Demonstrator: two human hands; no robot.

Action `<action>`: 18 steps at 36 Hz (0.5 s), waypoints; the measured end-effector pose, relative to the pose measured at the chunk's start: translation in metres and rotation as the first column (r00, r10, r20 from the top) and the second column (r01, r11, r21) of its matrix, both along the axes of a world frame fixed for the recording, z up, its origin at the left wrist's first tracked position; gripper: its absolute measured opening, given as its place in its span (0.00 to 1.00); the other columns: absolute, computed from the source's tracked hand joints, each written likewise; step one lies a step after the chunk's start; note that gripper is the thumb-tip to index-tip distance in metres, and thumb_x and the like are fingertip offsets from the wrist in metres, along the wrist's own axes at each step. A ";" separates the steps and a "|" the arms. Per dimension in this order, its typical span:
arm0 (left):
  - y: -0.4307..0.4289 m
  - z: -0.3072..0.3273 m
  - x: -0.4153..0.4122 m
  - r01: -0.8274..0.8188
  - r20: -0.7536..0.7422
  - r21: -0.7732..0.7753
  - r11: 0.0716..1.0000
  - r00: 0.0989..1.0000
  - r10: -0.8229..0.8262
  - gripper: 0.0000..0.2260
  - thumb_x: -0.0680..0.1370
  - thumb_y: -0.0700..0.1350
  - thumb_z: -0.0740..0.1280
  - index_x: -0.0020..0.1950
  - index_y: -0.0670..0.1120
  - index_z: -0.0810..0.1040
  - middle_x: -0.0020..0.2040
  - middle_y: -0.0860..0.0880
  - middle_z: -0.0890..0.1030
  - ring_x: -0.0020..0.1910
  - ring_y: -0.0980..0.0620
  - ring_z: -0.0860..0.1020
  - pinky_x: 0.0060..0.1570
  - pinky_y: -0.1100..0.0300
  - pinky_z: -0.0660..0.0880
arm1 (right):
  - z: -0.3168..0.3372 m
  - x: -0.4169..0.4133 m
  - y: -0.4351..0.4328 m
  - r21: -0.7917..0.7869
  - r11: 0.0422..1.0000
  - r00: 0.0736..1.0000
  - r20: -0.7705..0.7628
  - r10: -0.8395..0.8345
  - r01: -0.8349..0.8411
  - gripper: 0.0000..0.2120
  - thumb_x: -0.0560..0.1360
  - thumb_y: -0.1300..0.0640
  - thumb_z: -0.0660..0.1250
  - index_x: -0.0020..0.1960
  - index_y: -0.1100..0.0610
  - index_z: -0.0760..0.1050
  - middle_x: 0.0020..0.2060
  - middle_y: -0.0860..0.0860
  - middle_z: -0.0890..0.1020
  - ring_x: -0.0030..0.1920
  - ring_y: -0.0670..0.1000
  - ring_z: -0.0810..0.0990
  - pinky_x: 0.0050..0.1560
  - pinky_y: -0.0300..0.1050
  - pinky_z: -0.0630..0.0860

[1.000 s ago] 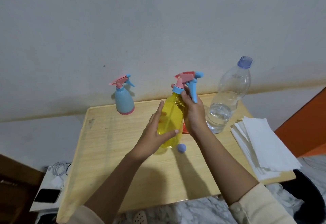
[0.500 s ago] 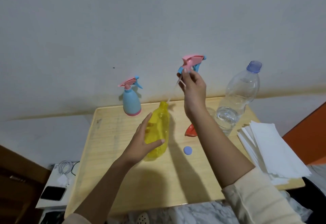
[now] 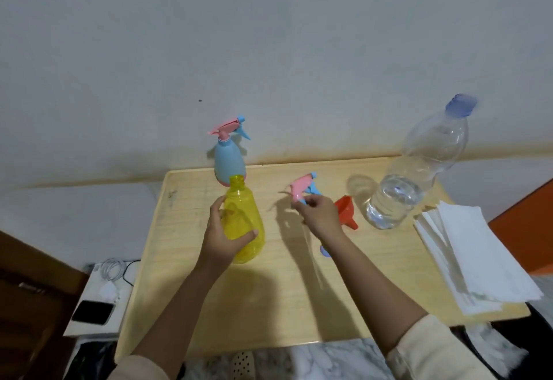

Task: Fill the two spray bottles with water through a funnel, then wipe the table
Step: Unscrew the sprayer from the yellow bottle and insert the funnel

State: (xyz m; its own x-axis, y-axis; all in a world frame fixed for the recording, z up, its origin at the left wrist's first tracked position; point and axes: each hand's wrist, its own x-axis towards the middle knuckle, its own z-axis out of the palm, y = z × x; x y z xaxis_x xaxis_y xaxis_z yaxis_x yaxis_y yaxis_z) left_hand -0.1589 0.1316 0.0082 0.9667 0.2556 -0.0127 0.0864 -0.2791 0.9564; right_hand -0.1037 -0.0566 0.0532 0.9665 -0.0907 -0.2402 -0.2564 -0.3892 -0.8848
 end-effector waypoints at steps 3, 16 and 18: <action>-0.004 -0.009 -0.003 0.028 -0.018 0.010 1.000 0.999 -0.028 0.37 0.60 0.50 0.76 0.63 0.61 0.60 0.59 0.49 0.73 0.59 0.50 0.72 0.53 0.60 0.69 | -0.042 -0.017 0.006 -0.120 0.992 0.995 -0.095 0.039 -0.050 0.10 0.73 0.58 0.68 0.50 0.64 0.79 0.41 0.57 0.82 0.47 0.57 0.78 0.40 0.40 0.64; -0.010 -0.027 0.005 0.102 0.026 0.081 0.992 0.994 -0.104 0.39 0.58 0.55 0.74 0.65 0.53 0.60 0.62 0.49 0.68 0.61 0.51 0.70 0.55 0.60 0.67 | -0.081 -0.028 0.011 -0.294 0.947 0.991 -0.051 0.121 -0.130 0.13 0.72 0.55 0.70 0.34 0.60 0.72 0.33 0.55 0.70 0.36 0.53 0.69 0.31 0.44 0.56; -0.010 -0.031 0.007 0.083 0.032 0.113 0.990 0.996 -0.087 0.42 0.57 0.60 0.71 0.67 0.48 0.62 0.63 0.49 0.66 0.62 0.51 0.68 0.58 0.60 0.66 | -0.079 -0.025 0.008 -0.312 0.941 0.991 -0.018 0.136 -0.135 0.11 0.71 0.53 0.71 0.39 0.61 0.76 0.35 0.55 0.73 0.39 0.55 0.73 0.34 0.42 0.60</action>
